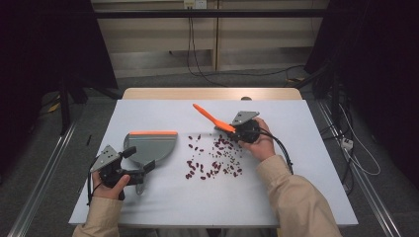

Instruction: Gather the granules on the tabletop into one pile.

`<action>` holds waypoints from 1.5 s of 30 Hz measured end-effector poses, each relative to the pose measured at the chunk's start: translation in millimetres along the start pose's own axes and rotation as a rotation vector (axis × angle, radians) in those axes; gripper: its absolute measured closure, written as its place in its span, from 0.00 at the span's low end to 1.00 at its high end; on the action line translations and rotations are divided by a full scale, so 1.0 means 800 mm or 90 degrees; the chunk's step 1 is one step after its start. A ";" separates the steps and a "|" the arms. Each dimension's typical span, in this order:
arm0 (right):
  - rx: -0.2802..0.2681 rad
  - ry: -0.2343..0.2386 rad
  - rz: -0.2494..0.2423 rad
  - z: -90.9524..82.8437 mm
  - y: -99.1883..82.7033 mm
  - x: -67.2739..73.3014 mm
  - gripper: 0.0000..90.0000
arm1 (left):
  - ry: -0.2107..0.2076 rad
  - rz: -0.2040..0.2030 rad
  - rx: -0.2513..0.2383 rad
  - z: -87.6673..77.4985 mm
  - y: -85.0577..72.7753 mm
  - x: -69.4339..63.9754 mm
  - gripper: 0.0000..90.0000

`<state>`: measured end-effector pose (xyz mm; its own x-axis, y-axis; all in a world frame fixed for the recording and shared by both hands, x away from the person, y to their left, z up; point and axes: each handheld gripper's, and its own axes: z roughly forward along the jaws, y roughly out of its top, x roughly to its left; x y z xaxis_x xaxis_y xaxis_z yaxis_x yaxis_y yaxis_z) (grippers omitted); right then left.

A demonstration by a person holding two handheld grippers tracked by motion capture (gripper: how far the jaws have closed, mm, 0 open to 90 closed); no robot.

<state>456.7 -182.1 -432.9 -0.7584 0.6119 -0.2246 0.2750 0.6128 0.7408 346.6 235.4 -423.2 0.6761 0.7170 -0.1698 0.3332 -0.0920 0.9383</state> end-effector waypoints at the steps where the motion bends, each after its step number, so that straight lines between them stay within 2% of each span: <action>1: 0.001 0.002 -0.003 -0.001 0.000 0.002 0.79 | 0.000 0.001 0.001 0.000 0.000 0.000 0.06; 12: 0.004 0.031 -0.021 -0.010 -0.003 0.013 0.78 | 0.001 0.002 0.002 0.000 -0.001 0.002 0.06; 21: 0.003 0.040 -0.010 -0.016 -0.004 0.020 0.78 | 0.000 -0.002 -0.002 -0.002 -0.001 0.001 0.06; 30: 0.005 0.051 -0.018 -0.020 -0.003 0.023 0.78 | -0.001 -0.001 -0.001 0.002 0.000 0.003 0.06; 45: 0.010 0.086 -0.026 -0.030 -0.002 0.035 0.79 | 0.001 0.001 -0.003 0.007 0.003 0.000 0.06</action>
<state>420.5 -178.1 -425.4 -0.8416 0.5137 -0.1666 0.2502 0.6443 0.7227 351.2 231.5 -422.9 0.6756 0.7181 -0.1671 0.3284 -0.0902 0.9402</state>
